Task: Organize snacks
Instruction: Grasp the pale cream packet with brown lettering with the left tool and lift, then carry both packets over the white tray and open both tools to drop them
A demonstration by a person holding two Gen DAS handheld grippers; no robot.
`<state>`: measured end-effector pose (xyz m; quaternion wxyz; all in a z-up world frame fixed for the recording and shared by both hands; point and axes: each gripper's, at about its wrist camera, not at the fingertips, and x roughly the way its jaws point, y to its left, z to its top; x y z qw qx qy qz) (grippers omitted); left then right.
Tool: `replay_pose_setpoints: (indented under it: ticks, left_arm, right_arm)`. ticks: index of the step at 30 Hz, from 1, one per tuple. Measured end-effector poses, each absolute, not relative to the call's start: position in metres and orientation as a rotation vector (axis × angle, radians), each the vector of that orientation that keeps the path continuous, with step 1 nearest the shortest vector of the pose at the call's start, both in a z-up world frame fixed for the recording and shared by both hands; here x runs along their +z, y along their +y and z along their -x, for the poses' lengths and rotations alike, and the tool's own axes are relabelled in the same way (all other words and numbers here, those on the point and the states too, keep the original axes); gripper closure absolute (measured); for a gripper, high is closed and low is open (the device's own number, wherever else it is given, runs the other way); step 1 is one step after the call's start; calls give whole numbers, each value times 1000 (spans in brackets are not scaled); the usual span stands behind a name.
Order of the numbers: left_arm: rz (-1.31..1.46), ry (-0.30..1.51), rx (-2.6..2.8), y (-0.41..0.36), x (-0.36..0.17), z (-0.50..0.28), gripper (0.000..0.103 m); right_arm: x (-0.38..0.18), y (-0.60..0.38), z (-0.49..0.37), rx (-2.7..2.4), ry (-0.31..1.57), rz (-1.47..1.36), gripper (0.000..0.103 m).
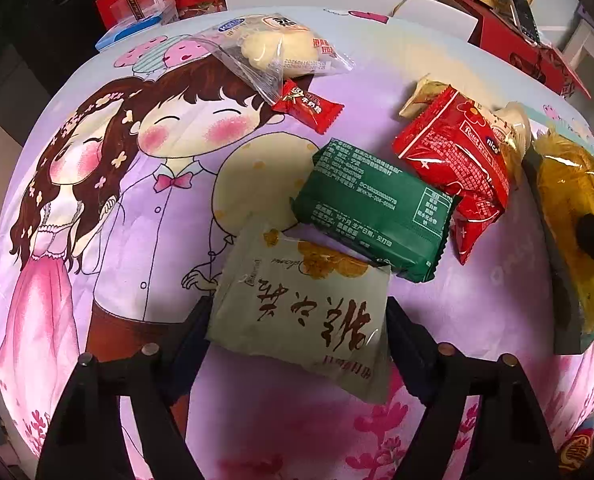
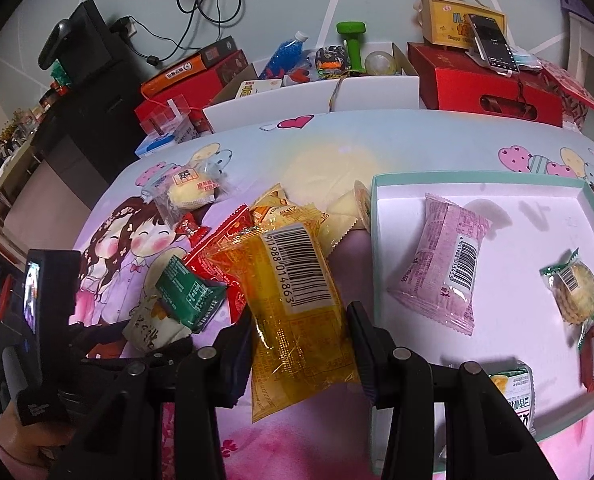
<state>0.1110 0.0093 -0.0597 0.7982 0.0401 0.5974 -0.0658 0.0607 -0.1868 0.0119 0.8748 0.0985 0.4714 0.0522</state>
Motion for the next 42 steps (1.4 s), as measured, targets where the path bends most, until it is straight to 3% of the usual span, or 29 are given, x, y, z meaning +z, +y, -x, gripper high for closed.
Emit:
replay_pose_setpoints:
  ticks: [2,8,22,42]
  left_arm:
    - [-86,1278,-146,12,-57,-111,31]
    - [-64,1264,-148,16,-48,-107,34]
    - [21,1135,-38,57,-7,-100,36]
    - [-14,1007,-85,5,31,-104,36]
  right_arm:
    - [12,-187,-61,107,985,-207,56]
    - [12,-188,-61,105,986,-208,56]
    - [15,-190,-59,99,978,-214,56]
    - [35,-238,-55,15,916,-283,56]
